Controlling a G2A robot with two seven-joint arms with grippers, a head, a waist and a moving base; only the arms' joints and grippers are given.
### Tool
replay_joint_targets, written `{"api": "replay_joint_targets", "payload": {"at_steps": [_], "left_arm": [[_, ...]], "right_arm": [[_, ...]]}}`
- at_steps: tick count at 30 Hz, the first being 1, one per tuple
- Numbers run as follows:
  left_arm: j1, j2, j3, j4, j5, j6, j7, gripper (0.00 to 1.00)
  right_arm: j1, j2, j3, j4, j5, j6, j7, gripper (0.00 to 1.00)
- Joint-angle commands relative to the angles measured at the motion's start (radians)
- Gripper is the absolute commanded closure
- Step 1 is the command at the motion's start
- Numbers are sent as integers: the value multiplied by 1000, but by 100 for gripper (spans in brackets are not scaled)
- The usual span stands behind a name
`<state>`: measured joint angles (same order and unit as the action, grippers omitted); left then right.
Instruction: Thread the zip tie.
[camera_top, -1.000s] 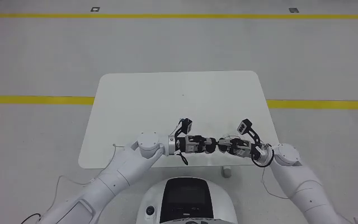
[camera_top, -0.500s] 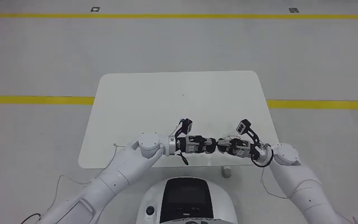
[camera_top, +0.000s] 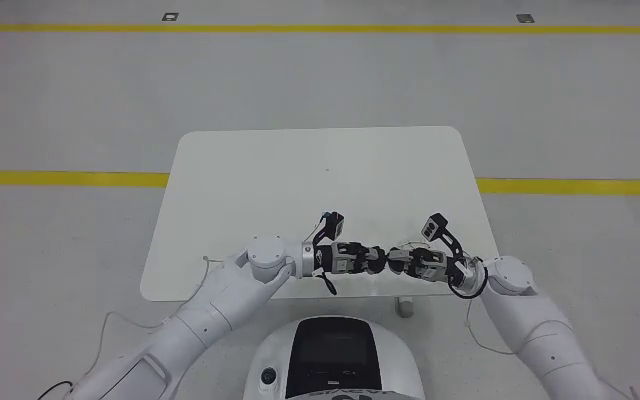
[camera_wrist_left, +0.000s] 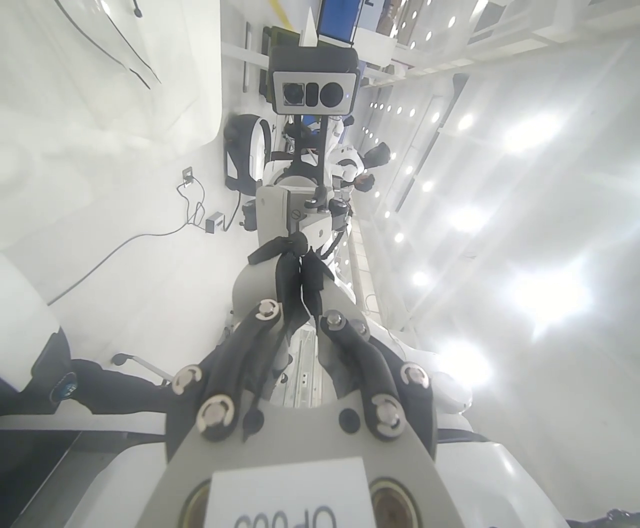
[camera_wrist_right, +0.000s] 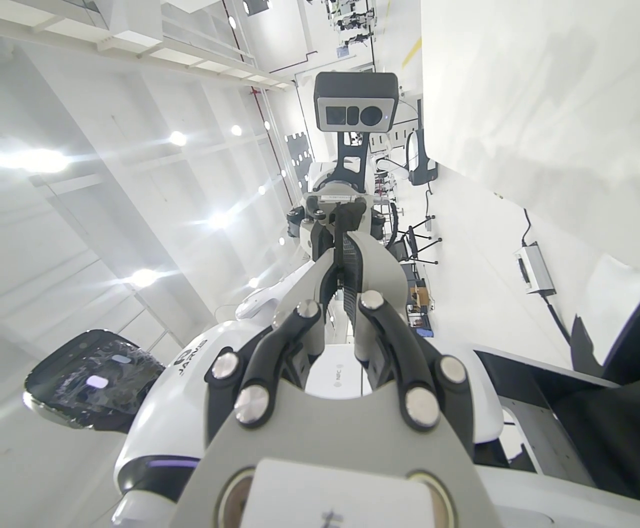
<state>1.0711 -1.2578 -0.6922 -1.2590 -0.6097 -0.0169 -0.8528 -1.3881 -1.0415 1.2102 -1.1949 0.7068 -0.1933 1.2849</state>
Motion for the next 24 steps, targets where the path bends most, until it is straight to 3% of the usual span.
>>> {"api": "replay_joint_targets", "payload": {"at_steps": [1, 23, 24], "left_arm": [[0, 0, 0, -2, 1, 1, 0, 95], [-3, 2, 2, -7, 3, 12, -5, 100], [-2, 2, 1, -6, 3, 10, -6, 100]], "right_arm": [[0, 0, 0, -1, 0, 0, 1, 100], [1, 1, 7, -13, -7, 14, -3, 100], [0, 1, 7, -12, -4, 15, -5, 80]]}}
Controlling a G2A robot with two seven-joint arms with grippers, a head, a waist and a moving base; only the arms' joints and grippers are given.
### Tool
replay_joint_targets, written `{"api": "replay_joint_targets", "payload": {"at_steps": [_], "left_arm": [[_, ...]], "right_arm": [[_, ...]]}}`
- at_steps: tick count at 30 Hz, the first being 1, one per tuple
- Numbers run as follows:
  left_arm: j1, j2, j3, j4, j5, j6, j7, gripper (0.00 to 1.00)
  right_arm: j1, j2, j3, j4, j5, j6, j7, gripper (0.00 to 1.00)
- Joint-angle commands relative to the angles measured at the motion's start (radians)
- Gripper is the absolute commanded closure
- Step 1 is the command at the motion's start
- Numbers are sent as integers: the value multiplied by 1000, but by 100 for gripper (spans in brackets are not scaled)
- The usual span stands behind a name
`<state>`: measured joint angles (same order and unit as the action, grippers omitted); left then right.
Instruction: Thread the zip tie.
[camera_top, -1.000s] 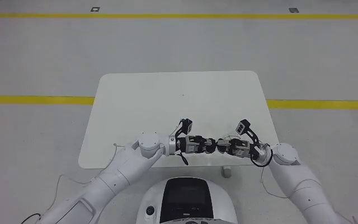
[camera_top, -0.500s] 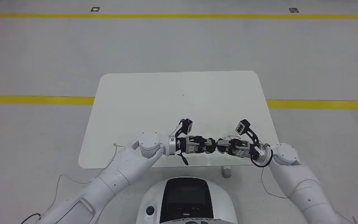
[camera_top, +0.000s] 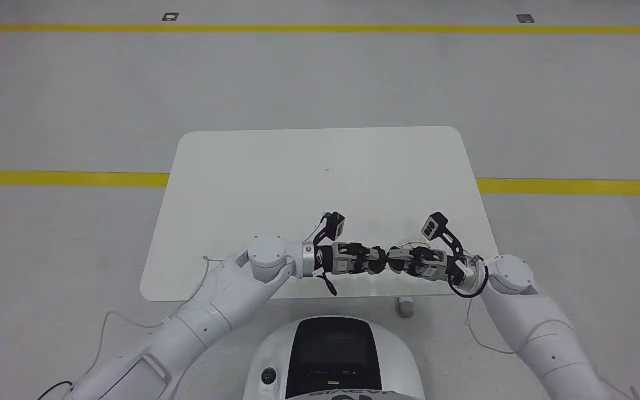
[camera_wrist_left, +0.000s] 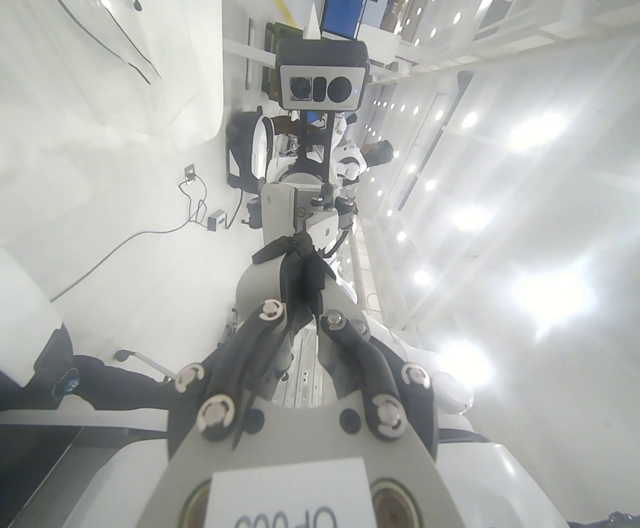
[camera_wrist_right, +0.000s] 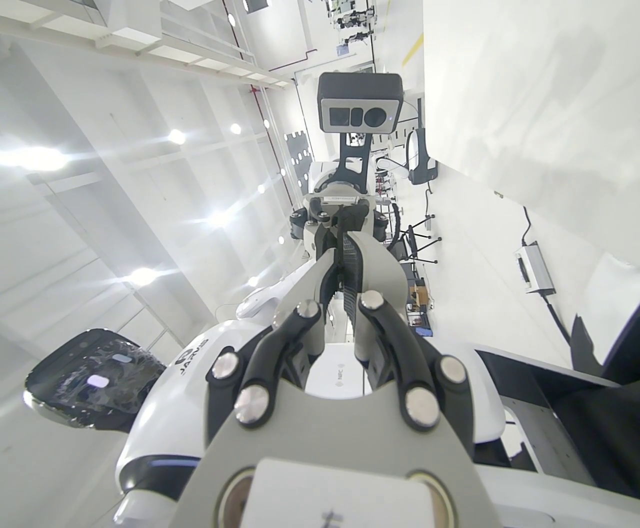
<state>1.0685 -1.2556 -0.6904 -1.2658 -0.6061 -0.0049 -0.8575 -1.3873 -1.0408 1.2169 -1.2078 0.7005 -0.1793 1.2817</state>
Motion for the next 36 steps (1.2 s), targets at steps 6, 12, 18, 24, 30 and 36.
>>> {"api": "replay_joint_targets", "payload": {"at_steps": [6, 12, 18, 24, 30, 36], "left_arm": [[4, 4, -9, 2, -3, -15, -10, 100], [10, 10, -17, -3, 8, -36, -21, 100], [12, 12, -19, -6, 20, -48, -29, 100], [15, 12, -28, -4, 34, -113, 8, 100], [-11, 9, -36, 61, 121, -335, 5, 100], [-23, 0, -53, 49, 264, -335, 60, 100]], "right_arm": [[-13, 4, 25, 0, 24, 3, -6, 0], [-34, 6, 44, -21, 42, 3, -29, 0], [-34, 6, 44, -21, 42, 3, -29, 0], [-34, 6, 44, -21, 42, 3, -29, 0], [-34, 6, 44, -21, 42, 3, -29, 0], [-34, 6, 44, -21, 42, 3, -29, 0]]}}
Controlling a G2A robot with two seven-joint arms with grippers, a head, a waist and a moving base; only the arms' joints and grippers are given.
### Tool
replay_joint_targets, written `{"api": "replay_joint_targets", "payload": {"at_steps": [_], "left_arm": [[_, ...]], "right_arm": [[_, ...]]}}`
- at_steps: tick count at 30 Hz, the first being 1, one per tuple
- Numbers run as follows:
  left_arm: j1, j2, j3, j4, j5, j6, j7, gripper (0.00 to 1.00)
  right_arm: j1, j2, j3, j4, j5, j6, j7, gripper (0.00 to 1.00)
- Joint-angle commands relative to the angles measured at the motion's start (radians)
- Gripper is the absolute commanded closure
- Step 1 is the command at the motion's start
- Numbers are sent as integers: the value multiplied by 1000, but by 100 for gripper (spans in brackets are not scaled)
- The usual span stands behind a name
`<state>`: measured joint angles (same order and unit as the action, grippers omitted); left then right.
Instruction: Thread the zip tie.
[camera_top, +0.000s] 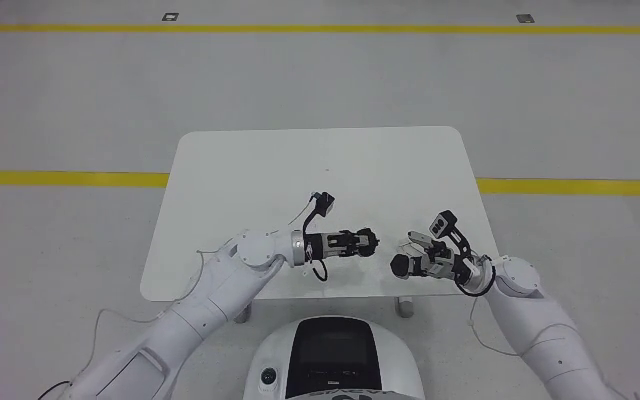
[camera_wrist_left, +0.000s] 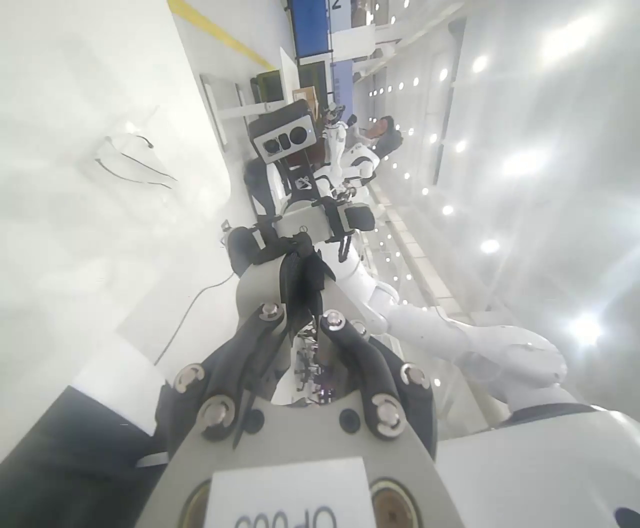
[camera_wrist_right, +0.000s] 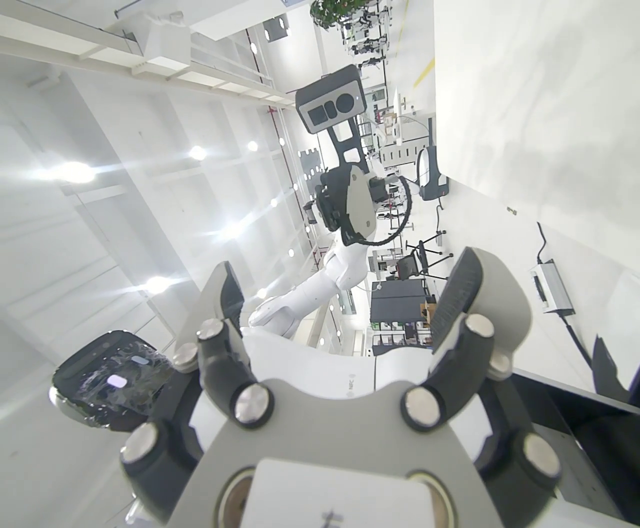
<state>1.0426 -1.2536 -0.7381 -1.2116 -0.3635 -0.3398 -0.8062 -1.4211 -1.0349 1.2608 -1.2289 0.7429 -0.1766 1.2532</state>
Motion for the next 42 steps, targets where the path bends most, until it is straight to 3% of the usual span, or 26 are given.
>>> {"api": "replay_joint_targets", "payload": {"at_steps": [1, 12, 14, 22, 29, 33, 38, 42], "left_arm": [[9, -4, -11, -8, 15, 0, 7, 100], [15, -8, -27, -19, -1, 0, 8, 100], [15, -8, -51, -45, 27, 0, 52, 100], [55, -11, -141, -105, 50, 0, 1, 100], [55, -11, -141, -105, 50, 0, 1, 100], [55, -11, -141, -105, 50, 0, 1, 100], [55, -11, -141, -105, 50, 0, 1, 100], [55, -11, -141, -105, 50, 0, 1, 100]], "right_arm": [[0, 0, 0, 0, 0, 0, 0, 0], [0, 0, 0, 0, 0, 0, 0, 0], [0, 0, 0, 0, 0, 0, 0, 0], [0, 0, 0, 0, 0, 0, 0, 0], [-9, 5, 27, -12, -27, -17, -47, 0], [-67, 32, 124, -85, -151, -40, -121, 0], [-166, 64, 219, -264, -382, -21, -183, 0], [-166, 64, 219, -264, -382, -21, -183, 0]]}}
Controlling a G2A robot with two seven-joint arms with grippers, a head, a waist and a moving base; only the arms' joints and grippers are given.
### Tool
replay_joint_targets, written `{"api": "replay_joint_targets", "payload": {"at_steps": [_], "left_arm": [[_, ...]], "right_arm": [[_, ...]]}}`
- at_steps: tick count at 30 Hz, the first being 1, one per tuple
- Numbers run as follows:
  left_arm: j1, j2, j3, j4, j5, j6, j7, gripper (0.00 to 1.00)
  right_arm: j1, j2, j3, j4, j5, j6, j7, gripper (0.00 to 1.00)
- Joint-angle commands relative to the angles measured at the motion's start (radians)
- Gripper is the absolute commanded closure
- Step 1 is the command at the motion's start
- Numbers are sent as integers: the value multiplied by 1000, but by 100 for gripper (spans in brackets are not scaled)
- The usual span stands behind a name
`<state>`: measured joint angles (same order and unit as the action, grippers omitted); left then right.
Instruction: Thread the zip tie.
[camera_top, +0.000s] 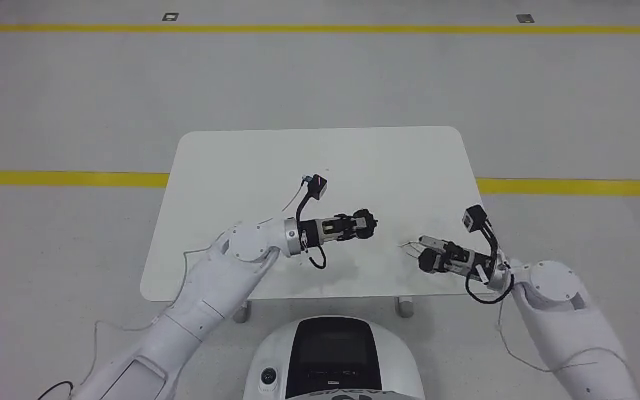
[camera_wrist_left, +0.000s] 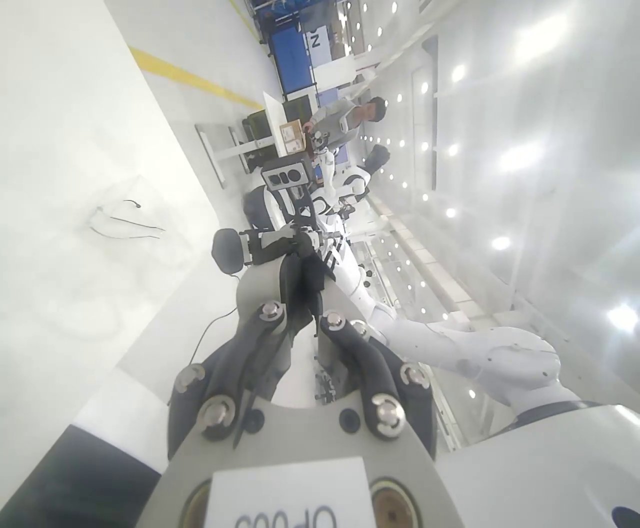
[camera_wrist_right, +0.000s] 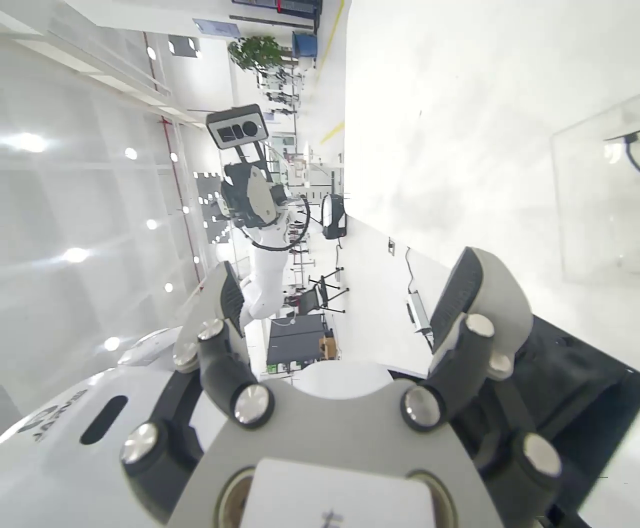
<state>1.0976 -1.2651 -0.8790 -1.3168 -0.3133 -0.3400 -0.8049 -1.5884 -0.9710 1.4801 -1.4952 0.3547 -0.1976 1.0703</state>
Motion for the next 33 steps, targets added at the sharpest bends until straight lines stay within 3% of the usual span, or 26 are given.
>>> {"api": "replay_joint_targets", "payload": {"at_steps": [1, 5, 8, 16, 20, 33], "left_arm": [[0, 0, 0, 0, 0, 0, 0, 100], [0, 0, 0, 0, 0, 0, 0, 100], [0, 0, 0, 0, 0, 0, 0, 100], [0, 0, 0, 0, 0, 0, 0, 100], [0, 0, 0, 0, 0, 0, 0, 100], [0, 0, 0, 0, 0, 0, 0, 100]], "right_arm": [[1, 0, -1, 2, 7, 0, 0, 0], [1, 0, -1, 1, 4, 0, -5, 0], [13, 4, 2, -15, -70, 3, -21, 0], [33, 33, 85, -93, -271, 31, 32, 0], [66, 43, 81, -123, -364, 31, 79, 0], [79, 45, 73, -123, -376, 21, 104, 0]]}}
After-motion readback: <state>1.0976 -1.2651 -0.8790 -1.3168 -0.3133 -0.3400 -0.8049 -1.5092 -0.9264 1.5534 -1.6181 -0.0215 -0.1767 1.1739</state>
